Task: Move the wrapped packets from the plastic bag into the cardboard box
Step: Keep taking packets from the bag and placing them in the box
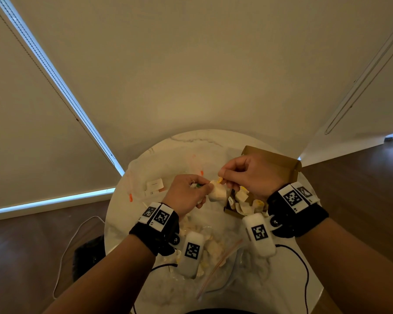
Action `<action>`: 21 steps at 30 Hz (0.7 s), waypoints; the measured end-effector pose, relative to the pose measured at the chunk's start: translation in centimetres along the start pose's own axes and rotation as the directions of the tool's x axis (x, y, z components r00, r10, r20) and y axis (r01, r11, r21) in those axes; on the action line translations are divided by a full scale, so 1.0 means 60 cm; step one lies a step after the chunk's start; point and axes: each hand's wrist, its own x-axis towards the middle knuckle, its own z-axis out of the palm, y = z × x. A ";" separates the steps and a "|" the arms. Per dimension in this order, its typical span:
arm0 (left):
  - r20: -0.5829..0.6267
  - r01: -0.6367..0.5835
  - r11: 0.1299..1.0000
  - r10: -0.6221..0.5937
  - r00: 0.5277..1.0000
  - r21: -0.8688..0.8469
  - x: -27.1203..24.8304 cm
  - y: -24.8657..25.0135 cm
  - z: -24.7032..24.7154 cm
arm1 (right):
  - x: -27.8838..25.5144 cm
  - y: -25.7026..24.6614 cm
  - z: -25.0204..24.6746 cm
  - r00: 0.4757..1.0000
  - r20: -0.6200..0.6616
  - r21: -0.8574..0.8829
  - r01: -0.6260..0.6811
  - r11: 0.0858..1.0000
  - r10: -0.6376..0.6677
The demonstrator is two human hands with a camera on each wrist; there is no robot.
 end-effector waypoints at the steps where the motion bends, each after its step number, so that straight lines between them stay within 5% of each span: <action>1: -0.005 -0.001 1.000 0.001 1.000 -0.007 0.001 0.001 0.000 | -0.006 -0.003 0.000 1.000 -0.003 -0.026 0.019 0.999 -0.019; 14: 0.021 0.007 1.000 -0.007 1.000 -0.020 -0.001 0.008 0.002 | -0.033 0.021 0.005 0.990 -0.007 -0.458 0.120 0.881 -0.138; 21: 0.056 -0.024 0.999 0.026 0.998 -0.032 -0.003 0.009 0.000 | -0.029 0.021 0.003 0.995 -0.025 -0.423 0.075 0.903 -0.094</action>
